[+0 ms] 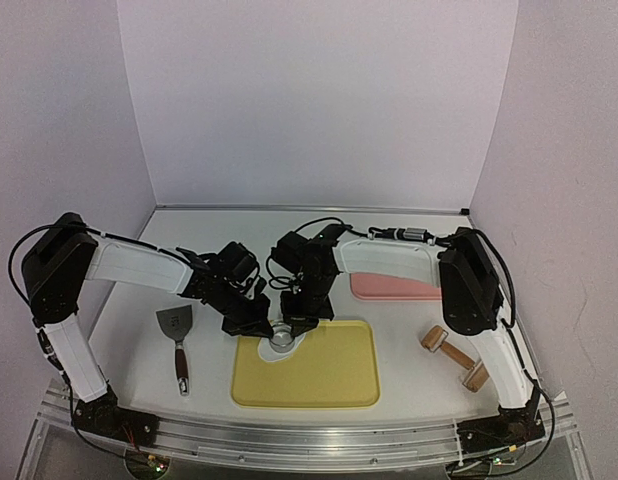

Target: Roll out the dumpling wrappers from the dough

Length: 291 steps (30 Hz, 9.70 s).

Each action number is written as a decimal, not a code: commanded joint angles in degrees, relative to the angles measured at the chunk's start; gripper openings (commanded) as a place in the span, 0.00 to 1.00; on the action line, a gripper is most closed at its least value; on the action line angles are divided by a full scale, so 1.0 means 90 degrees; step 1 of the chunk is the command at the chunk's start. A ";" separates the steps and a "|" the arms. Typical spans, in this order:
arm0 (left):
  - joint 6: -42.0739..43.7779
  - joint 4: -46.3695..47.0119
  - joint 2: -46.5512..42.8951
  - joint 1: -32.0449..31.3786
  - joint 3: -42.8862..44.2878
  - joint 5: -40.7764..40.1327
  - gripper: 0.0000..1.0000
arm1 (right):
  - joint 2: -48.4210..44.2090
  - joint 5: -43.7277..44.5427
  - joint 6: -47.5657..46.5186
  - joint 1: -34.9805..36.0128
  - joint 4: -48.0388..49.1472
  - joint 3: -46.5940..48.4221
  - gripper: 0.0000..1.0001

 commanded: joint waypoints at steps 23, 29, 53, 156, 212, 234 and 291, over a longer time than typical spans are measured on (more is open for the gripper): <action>0.0172 -0.0802 0.0317 -0.0028 0.0847 -0.0427 0.15 | 0.0162 -0.0056 0.0234 0.0006 -0.0500 0.0479 0.18; 0.0182 -0.0756 -0.0012 -0.0031 0.0782 -0.0623 0.30 | 0.0030 -0.0089 0.0197 0.0000 -0.0363 0.0592 0.26; -0.0220 -0.0821 -0.1374 -0.0002 -0.0113 -0.1306 0.56 | -0.1748 0.0106 -0.0140 -0.0801 0.0456 -0.1444 0.54; 0.0876 -0.1365 0.0510 -0.0491 0.1283 -0.1379 0.12 | 0.0259 -0.0675 -0.0525 -0.0610 0.0787 -0.0588 0.22; 0.0913 -0.2417 0.1137 -0.0751 0.2086 -0.2193 0.00 | -0.2650 -0.1173 0.0874 -0.0624 0.2027 -0.3473 0.00; 0.0848 -0.2176 0.0486 -0.0751 0.2117 -0.2196 0.45 | -0.1978 -0.1590 0.1236 -0.0579 0.2949 -0.2847 0.00; -0.1600 -0.1165 -0.4115 -0.0353 -0.1623 -0.2880 0.68 | -0.0106 -0.2397 0.1759 0.0287 0.3228 -0.0686 0.01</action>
